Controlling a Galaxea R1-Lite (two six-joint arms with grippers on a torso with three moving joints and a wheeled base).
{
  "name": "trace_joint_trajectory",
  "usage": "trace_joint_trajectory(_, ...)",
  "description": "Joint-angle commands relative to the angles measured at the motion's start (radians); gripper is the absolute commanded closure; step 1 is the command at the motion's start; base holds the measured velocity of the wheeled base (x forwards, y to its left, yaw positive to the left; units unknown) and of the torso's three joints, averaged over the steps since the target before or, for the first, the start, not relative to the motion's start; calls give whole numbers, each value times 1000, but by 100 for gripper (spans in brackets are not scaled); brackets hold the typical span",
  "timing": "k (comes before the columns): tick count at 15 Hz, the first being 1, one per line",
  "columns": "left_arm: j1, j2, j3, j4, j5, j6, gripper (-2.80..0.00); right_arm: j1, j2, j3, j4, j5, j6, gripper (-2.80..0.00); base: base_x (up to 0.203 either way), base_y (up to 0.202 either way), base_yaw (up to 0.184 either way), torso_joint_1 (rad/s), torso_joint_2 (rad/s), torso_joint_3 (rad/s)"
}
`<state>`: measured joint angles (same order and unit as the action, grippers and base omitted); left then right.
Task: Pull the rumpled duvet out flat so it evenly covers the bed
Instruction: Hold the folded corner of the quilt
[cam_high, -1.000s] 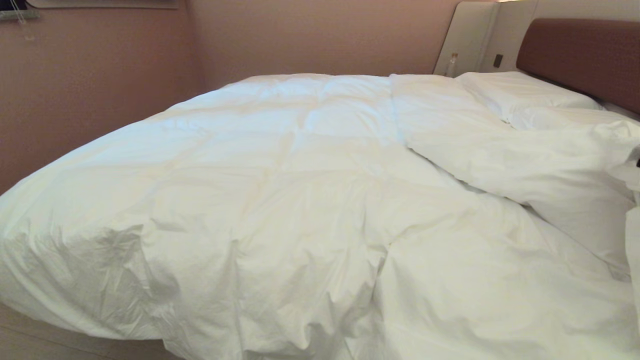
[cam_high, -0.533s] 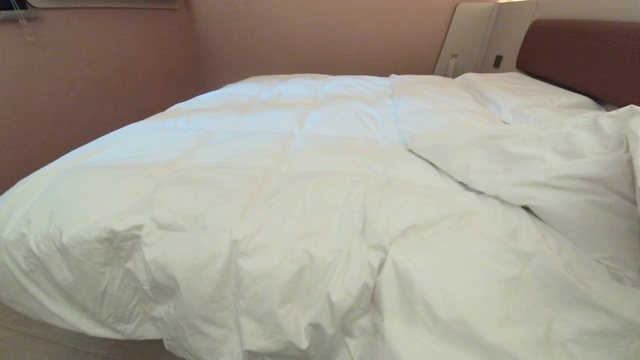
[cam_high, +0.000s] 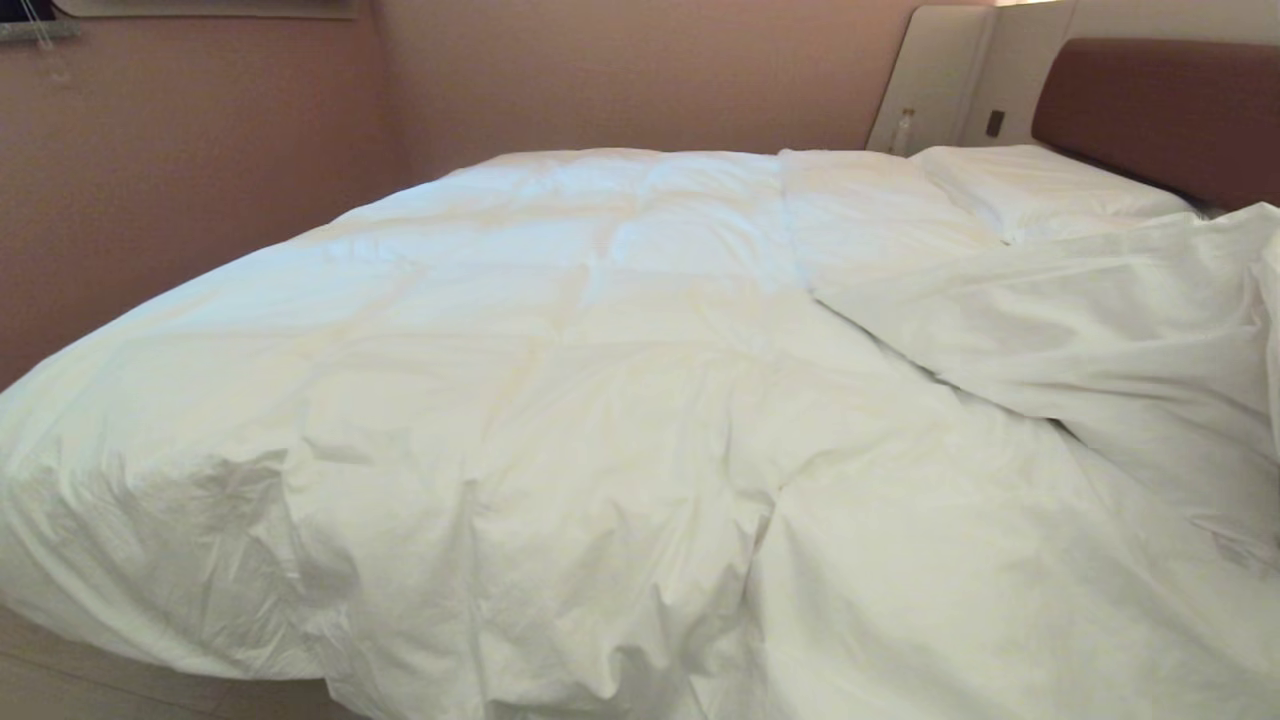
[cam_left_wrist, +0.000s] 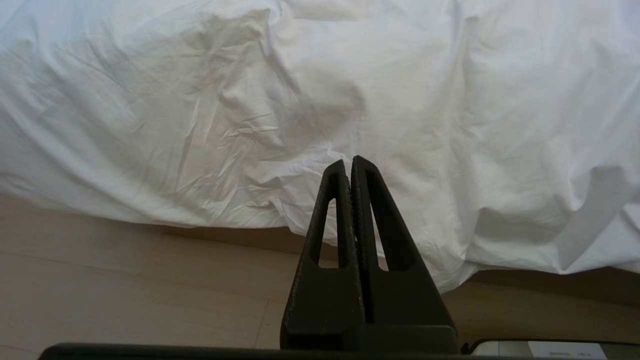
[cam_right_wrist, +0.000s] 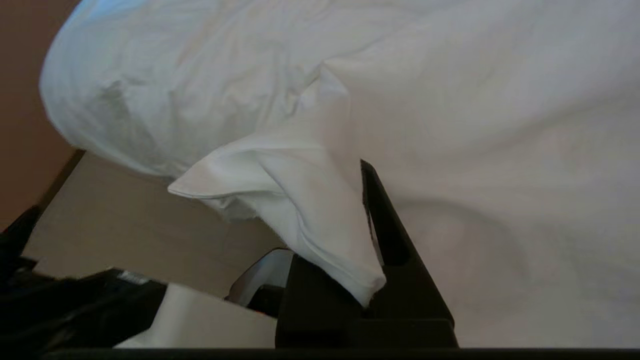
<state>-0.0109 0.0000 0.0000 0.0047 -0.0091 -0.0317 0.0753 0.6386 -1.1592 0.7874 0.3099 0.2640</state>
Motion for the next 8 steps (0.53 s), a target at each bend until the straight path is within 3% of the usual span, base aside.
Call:
trace_joint_trajectory(1,0,0,0,1,0,-1,0,0,-61,-35,132,86,1,0,0,0,0,0,0,0)
trace_joint_trajectory(8,0,0,0,0,0,-1,0,-6,-123,-45,257,121,6,0,0,0,0,0,0,0)
